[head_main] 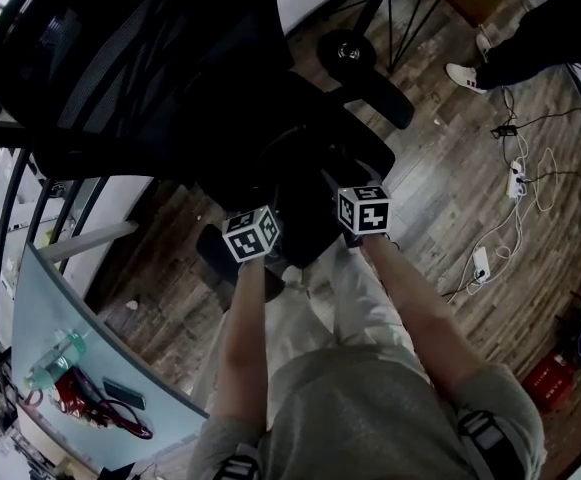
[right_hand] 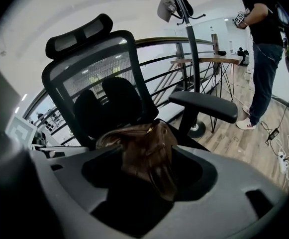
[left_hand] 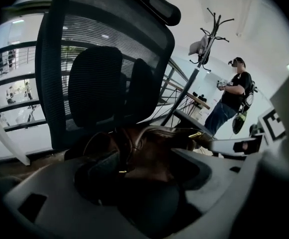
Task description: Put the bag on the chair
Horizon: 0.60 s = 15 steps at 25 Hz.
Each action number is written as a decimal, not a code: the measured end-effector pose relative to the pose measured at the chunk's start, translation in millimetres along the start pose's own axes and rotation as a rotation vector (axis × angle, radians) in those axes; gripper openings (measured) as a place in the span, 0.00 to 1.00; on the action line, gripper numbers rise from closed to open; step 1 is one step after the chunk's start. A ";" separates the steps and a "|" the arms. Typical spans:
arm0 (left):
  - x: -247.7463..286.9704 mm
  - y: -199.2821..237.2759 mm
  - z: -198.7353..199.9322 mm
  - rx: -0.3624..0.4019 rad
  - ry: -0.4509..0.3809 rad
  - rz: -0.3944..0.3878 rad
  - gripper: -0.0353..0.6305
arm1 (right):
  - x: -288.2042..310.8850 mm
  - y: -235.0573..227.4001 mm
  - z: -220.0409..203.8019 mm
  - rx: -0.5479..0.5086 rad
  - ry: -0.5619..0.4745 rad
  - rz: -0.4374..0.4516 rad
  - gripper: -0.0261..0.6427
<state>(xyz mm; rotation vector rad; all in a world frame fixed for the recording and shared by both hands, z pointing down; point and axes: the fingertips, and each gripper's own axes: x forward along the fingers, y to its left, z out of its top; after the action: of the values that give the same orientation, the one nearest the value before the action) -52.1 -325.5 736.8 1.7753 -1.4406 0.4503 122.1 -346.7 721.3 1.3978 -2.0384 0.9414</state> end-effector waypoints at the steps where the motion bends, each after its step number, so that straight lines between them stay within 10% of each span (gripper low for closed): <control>1: -1.9 -2.2 2.7 0.011 -0.004 -0.006 0.50 | -2.2 -0.7 1.1 0.001 -0.002 -0.005 0.44; 15: -60.8 -35.5 24.0 0.024 -0.068 -0.082 0.48 | -68.0 6.4 21.8 0.029 -0.113 -0.069 0.44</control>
<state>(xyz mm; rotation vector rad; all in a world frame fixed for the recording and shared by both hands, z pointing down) -41.3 -302.2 667.0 1.8770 -1.4080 0.3695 139.8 -321.4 656.6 1.5592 -2.0506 0.8847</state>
